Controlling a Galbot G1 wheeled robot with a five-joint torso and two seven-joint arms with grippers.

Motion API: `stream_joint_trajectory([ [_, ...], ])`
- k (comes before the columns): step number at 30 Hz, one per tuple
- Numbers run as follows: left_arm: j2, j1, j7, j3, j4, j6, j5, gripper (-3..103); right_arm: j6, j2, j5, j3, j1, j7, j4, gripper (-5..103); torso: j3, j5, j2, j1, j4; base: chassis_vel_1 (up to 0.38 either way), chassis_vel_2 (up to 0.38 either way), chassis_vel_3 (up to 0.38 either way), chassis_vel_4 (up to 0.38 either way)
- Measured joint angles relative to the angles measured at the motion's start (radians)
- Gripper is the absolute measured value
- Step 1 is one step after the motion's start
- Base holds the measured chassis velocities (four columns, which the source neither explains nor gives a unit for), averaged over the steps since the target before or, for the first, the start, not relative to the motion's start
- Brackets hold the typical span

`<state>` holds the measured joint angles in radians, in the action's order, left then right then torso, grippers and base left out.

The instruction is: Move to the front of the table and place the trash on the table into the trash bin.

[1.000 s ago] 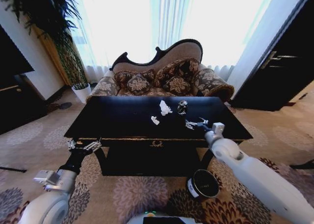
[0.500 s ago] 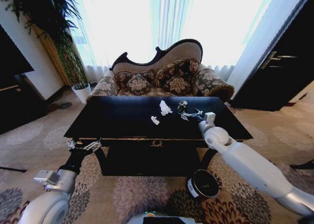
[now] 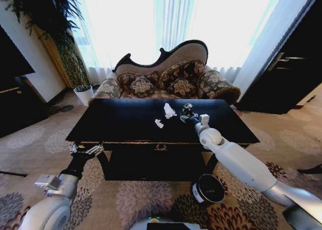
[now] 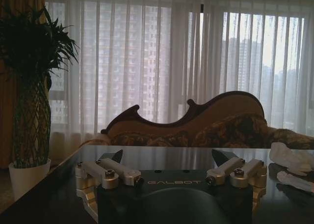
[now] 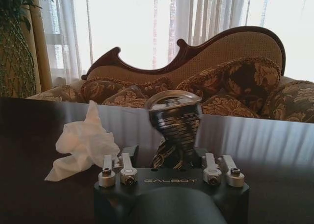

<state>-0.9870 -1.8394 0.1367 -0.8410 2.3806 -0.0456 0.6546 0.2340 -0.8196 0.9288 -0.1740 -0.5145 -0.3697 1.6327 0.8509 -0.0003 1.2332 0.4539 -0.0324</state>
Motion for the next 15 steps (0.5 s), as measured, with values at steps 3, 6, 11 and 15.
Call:
stream_joint_trajectory([
  [3,0.000,0.000,0.000,0.000,0.000,0.000,0.000,100,-0.001,-0.005,-0.003,0.008,0.004,0.001,-0.010,42,0.000,0.0001,0.000,0.000,-0.0001,0.000,0.000,0.000,0.000],
  [6,0.000,0.000,0.000,0.000,0.000,0.000,0.000,100,-0.002,-0.005,-0.004,0.014,0.006,0.003,-0.014,37,0.000,0.0000,0.000,0.000,0.0000,0.000,0.000,0.000,0.000],
  [11,0.000,0.000,0.000,0.000,0.000,0.000,0.000,100,-0.005,-0.003,-0.007,0.024,-0.009,0.006,-0.005,15,0.000,0.0001,0.000,0.000,-0.0001,0.000,0.000,0.000,0.000],
  [15,0.000,0.000,0.000,0.000,0.000,0.000,0.000,100,-0.011,0.000,-0.018,0.047,-0.040,0.006,0.020,2,0.000,0.0001,0.000,0.000,0.0000,0.000,0.000,0.000,0.000],
])
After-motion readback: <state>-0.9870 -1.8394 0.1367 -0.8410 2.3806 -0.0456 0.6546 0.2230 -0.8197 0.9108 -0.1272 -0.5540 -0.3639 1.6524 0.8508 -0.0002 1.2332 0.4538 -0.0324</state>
